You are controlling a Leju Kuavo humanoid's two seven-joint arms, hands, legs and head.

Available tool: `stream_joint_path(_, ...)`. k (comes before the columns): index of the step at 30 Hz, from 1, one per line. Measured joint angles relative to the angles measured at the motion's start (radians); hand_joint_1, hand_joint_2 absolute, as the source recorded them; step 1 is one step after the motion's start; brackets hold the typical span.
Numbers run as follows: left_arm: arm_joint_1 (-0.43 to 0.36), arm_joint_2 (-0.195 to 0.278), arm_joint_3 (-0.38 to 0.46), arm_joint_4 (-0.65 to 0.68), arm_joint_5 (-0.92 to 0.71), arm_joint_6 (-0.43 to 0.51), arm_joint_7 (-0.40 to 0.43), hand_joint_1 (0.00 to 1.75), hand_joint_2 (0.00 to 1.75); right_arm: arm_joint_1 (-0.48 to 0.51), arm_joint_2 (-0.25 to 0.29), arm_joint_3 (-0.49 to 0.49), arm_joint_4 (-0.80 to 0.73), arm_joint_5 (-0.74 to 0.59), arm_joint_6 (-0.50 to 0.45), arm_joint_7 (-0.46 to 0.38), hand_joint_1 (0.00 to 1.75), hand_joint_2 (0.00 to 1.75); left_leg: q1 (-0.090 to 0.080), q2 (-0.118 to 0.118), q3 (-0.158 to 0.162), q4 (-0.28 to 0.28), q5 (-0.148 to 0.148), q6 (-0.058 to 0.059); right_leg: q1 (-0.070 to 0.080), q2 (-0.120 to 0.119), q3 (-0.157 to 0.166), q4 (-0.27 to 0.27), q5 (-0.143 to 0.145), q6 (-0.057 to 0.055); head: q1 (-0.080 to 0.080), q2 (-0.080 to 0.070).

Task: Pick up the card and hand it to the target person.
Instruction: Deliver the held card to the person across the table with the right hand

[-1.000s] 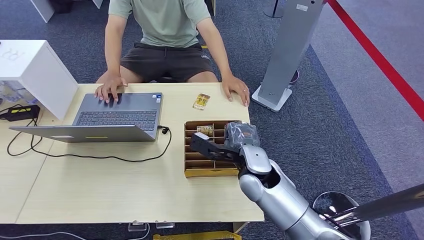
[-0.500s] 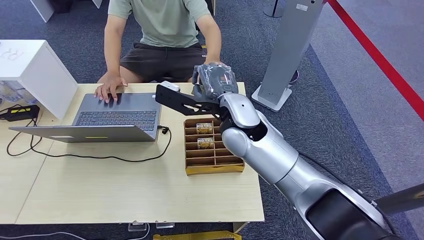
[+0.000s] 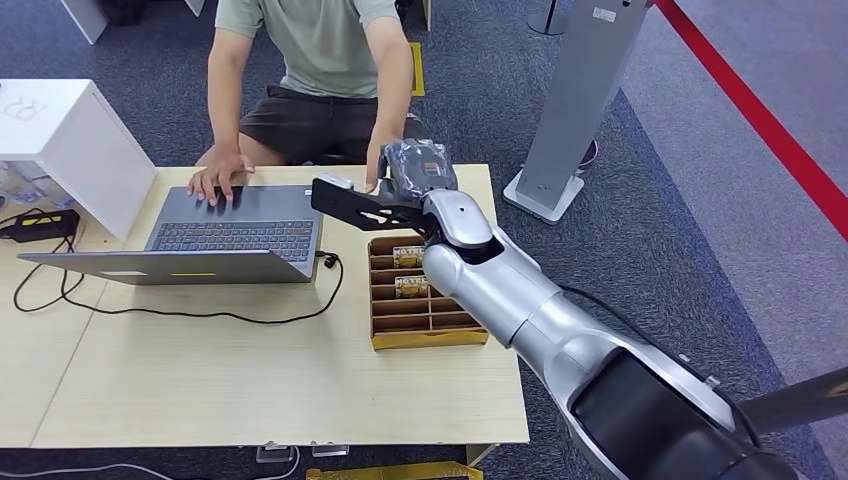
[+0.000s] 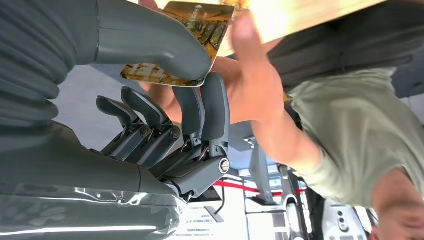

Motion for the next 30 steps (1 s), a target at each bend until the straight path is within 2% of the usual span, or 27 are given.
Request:
stream_joint_path(4,-0.001,0.000,-0.003,0.000,0.006,-0.001,0.013,0.00,0.00,-0.004,0.013,0.009,0.093,0.001,-0.019,-0.005,1.75,1.75,0.000,0.000,0.000,0.000,0.000,0.000,0.000,0.000,0.000,0.000,0.000,0.000,0.001,0.000)
stream_joint_path(8,0.000,0.000,-0.005,0.000,0.010,-0.003,0.015,0.00,0.00,-0.007,0.018,0.012,0.148,0.008,-0.033,-0.003,0.00,1.75,0.000,0.000,0.001,0.000,0.000,0.000,0.000,0.000,0.000,0.000,0.000,0.000,0.000,0.000)
stream_joint_path(20,-0.020,-0.007,-0.025,0.000,-0.007,-0.010,-0.008,0.00,0.00,-0.018,0.016,0.013,0.237,0.018,-0.073,-0.004,0.00,1.75,0.000,0.001,0.001,0.000,0.000,0.000,0.000,0.001,0.000,0.000,0.000,0.000,0.000,0.000)
stream_joint_path(30,-0.027,-0.007,-0.027,0.000,-0.018,-0.001,-0.010,0.00,0.00,-0.013,0.000,0.009,0.200,0.010,-0.138,-0.038,0.00,1.75,0.000,0.001,0.002,0.000,0.000,0.000,0.000,0.001,0.000,0.000,0.000,0.000,0.000,0.000)
